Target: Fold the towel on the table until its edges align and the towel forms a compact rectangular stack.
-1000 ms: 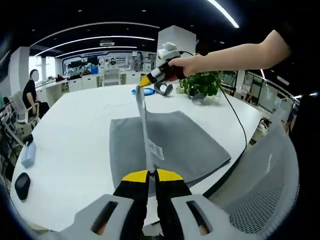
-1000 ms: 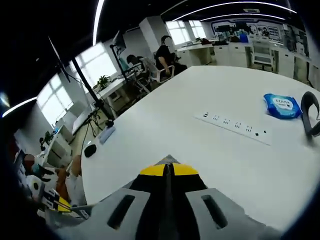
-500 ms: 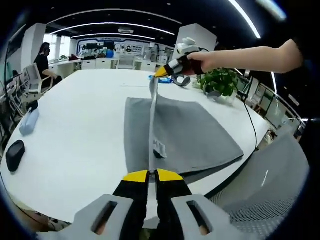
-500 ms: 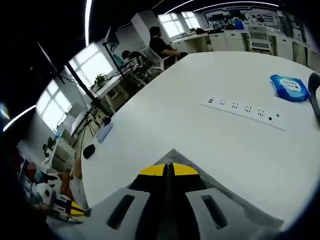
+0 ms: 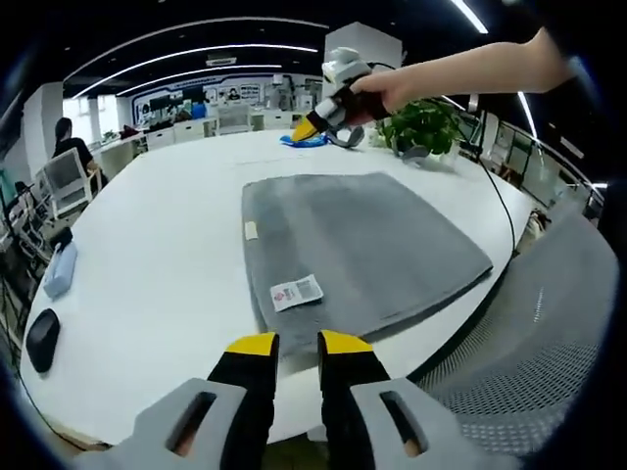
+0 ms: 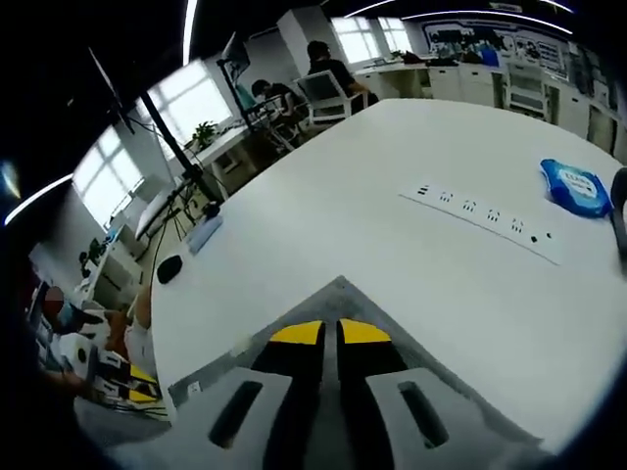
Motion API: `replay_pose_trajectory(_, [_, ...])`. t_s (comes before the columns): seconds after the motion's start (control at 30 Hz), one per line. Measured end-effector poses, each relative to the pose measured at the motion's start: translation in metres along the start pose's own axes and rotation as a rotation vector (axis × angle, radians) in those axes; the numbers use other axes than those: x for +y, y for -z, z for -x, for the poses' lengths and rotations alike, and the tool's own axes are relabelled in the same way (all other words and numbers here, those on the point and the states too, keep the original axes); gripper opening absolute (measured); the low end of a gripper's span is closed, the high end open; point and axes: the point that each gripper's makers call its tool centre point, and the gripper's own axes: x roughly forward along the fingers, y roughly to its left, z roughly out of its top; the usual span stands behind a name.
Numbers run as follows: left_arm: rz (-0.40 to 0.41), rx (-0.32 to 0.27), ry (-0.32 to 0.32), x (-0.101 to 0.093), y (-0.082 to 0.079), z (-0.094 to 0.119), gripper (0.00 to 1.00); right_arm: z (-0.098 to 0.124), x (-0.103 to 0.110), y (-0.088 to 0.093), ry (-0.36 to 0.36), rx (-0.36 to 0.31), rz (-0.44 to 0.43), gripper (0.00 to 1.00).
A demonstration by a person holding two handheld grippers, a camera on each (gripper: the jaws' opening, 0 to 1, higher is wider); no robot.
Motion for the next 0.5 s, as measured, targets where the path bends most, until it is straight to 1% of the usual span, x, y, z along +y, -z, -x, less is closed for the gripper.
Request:
replay_pose_trajectory(0.07, [-0.036,-0.017,0.005,-0.004,-0.011,0.004,0.16,0.009,-0.001,0.007,0.004,-0.002,-0.001,0.03])
replay_pose_trajectory(0.1, [-0.044,-0.021,0.007,-0.004,-0.014,0.005,0.16,0.012,-0.002,0.010,0.006,-0.001,0.002,0.03])
replay_pose_trajectory(0.17, [-0.074,-0.042,0.013,-0.009,-0.028,0.010,0.16,0.023,-0.004,0.016,0.013,-0.002,0.010,0.02])
replay_pose_trajectory(0.23, [-0.114,-0.067,0.023,-0.014,-0.046,0.014,0.16,0.031,-0.006,0.021,0.014,-0.005,0.010,0.02])
replay_pose_trajectory(0.33, [-0.180,-0.102,0.036,-0.025,-0.074,0.023,0.16,0.044,-0.015,0.031,0.029,0.000,0.025,0.00])
replay_pose_trajectory(0.37, [-0.210,-0.130,0.059,-0.034,-0.089,0.027,0.15,0.050,-0.020,0.036,0.046,0.011,0.041,0.00])
replay_pose_trajectory(0.4, [-0.221,-0.140,0.077,-0.041,-0.096,0.029,0.14,0.055,-0.023,0.039,0.058,0.015,0.047,0.00])
replay_pose_trajectory(0.43, [-0.245,-0.141,0.118,-0.054,-0.107,0.032,0.12,0.062,-0.027,0.043,0.071,0.014,0.044,0.00])
replay_pose_trajectory(0.5, [-0.299,-0.133,0.162,-0.070,-0.118,0.031,0.09,0.073,-0.032,0.047,0.078,-0.002,0.026,0.00])
